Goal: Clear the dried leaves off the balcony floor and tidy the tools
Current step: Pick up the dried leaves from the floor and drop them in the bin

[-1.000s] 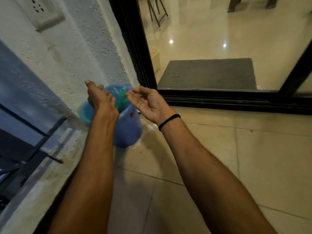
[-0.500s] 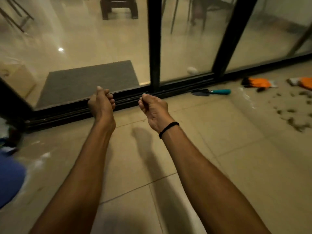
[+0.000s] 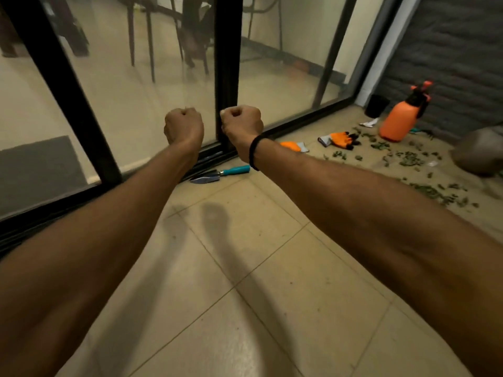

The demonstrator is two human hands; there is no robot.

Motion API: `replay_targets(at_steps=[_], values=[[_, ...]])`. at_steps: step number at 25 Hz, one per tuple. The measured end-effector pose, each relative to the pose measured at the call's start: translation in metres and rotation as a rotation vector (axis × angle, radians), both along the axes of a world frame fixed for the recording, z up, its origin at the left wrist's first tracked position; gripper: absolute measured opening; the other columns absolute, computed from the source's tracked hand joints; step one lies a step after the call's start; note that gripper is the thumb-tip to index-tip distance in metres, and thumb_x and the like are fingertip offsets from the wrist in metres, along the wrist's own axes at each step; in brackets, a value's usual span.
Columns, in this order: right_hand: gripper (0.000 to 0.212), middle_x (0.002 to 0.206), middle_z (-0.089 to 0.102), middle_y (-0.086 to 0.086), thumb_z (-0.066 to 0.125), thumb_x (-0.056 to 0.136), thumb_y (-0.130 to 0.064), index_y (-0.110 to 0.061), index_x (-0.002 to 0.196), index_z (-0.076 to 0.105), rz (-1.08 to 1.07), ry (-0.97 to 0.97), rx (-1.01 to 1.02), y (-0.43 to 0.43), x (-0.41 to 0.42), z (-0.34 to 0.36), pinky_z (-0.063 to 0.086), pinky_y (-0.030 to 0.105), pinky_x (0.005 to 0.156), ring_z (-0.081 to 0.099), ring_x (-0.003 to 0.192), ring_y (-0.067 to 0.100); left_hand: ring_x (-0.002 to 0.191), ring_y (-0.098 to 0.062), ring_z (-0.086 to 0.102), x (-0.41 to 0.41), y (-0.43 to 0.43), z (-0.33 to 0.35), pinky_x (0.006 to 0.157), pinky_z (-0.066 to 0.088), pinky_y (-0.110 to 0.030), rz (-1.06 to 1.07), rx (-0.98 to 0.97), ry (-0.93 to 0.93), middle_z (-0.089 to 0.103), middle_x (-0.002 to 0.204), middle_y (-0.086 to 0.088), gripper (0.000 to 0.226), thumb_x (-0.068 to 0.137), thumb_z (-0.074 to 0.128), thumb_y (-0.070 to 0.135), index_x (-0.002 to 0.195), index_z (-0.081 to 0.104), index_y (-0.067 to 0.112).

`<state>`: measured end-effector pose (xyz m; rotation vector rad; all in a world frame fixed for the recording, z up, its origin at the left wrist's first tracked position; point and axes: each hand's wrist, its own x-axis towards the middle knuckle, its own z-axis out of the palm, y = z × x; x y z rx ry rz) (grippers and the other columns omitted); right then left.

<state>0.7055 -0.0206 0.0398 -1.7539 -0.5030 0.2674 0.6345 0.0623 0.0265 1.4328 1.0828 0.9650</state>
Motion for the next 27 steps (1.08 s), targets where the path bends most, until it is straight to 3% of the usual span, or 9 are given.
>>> replay_targets(at_steps=[3, 6, 10, 13, 17, 20, 22, 24, 27], values=[[0.012, 0.086, 0.071, 0.0, 0.062, 0.094, -0.021, -0.016, 0.087, 0.07, -0.045, -0.079, -0.013, -0.031, 0.043, -0.031, 0.053, 0.031, 0.073, 0.066, 0.084, 0.017, 0.086, -0.029, 0.07, 0.063, -0.032, -0.007, 0.078, 0.057, -0.04, -0.079, 0.052, 0.091, 0.073, 0.088, -0.009, 0.036, 0.096, 0.046, 0.035, 0.09, 0.071, 0.011], [0.015, 0.091, 0.071, 0.007, 0.06, 0.093, -0.019, -0.008, 0.09, 0.07, -0.24, 0.055, 0.042, -0.069, 0.067, -0.096, 0.044, 0.027, 0.073, 0.064, 0.088, 0.022, 0.087, -0.028, 0.068, 0.109, -0.071, -0.047, 0.071, 0.053, -0.035, -0.189, 0.135, 0.259, 0.072, 0.091, -0.01, 0.037, 0.097, 0.046, 0.034, 0.093, 0.072, 0.009], [0.018, 0.09, 0.071, 0.009, 0.058, 0.095, -0.02, -0.007, 0.089, 0.07, -0.435, 0.244, 0.048, -0.138, 0.087, -0.166, 0.048, 0.032, 0.074, 0.063, 0.086, 0.025, 0.092, -0.03, 0.067, 0.147, -0.129, -0.088, 0.086, 0.057, -0.045, -0.375, 0.144, 0.419, 0.071, 0.097, -0.014, 0.035, 0.1, 0.046, 0.033, 0.095, 0.07, 0.008], [0.017, 0.089, 0.071, 0.007, 0.062, 0.095, -0.023, -0.009, 0.09, 0.07, -0.528, 0.274, 0.013, -0.204, 0.106, -0.207, 0.05, 0.031, 0.074, 0.063, 0.084, 0.021, 0.096, -0.031, 0.065, 0.172, -0.167, -0.101, 0.087, 0.056, -0.046, -0.543, 0.237, 0.57, 0.07, 0.1, -0.016, 0.034, 0.102, 0.047, 0.032, 0.097, 0.068, 0.005], [0.012, 0.107, 0.064, 0.007, 0.059, 0.097, -0.023, -0.015, 0.1, 0.068, -0.606, 0.223, -0.197, -0.315, 0.133, -0.255, 0.052, 0.034, 0.084, 0.061, 0.096, 0.024, 0.095, -0.032, 0.062, 0.201, -0.217, -0.124, 0.078, 0.05, -0.038, -0.716, 0.38, 0.665, 0.068, 0.1, -0.016, 0.035, 0.102, 0.051, 0.033, 0.096, 0.067, 0.003], [0.03, 0.126, 0.056, 0.011, 0.056, 0.096, -0.015, -0.012, 0.125, 0.061, -0.692, 0.172, -0.465, -0.415, 0.145, -0.266, 0.043, 0.033, 0.097, 0.053, 0.116, 0.029, 0.101, -0.035, 0.063, 0.225, -0.267, -0.161, 0.079, 0.05, -0.037, -0.887, 0.445, 0.702, 0.069, 0.106, -0.017, 0.027, 0.099, 0.059, 0.03, 0.103, 0.066, 0.005], [0.039, 0.132, 0.053, 0.013, 0.058, 0.093, -0.016, -0.012, 0.131, 0.056, -0.759, 0.177, -0.628, -0.475, 0.14, -0.271, 0.04, 0.032, 0.099, 0.05, 0.12, 0.029, 0.102, -0.033, 0.064, 0.233, -0.309, -0.194, 0.085, 0.052, -0.037, -1.029, 0.411, 0.689, 0.07, 0.109, -0.015, 0.026, 0.096, 0.064, 0.027, 0.113, 0.066, 0.007], [0.027, 0.129, 0.051, 0.015, 0.061, 0.092, -0.017, -0.018, 0.119, 0.056, -0.747, 0.202, -0.719, -0.512, 0.134, -0.275, 0.04, 0.033, 0.095, 0.049, 0.112, 0.025, 0.103, -0.031, 0.066, 0.232, -0.347, -0.225, 0.091, 0.052, -0.036, -1.149, 0.389, 0.674, 0.07, 0.113, -0.016, 0.033, 0.094, 0.066, 0.02, 0.124, 0.064, 0.007], [0.014, 0.114, 0.051, 0.017, 0.062, 0.092, -0.015, -0.014, 0.09, 0.048, -0.603, 0.167, -0.919, -0.528, 0.136, -0.281, 0.037, 0.028, 0.072, 0.047, 0.094, 0.023, 0.112, -0.032, 0.06, 0.23, -0.387, -0.261, 0.099, 0.049, -0.037, -1.34, 0.527, 0.688, 0.055, 0.133, -0.018, 0.05, 0.095, 0.063, 0.015, 0.143, 0.05, 0.01]])
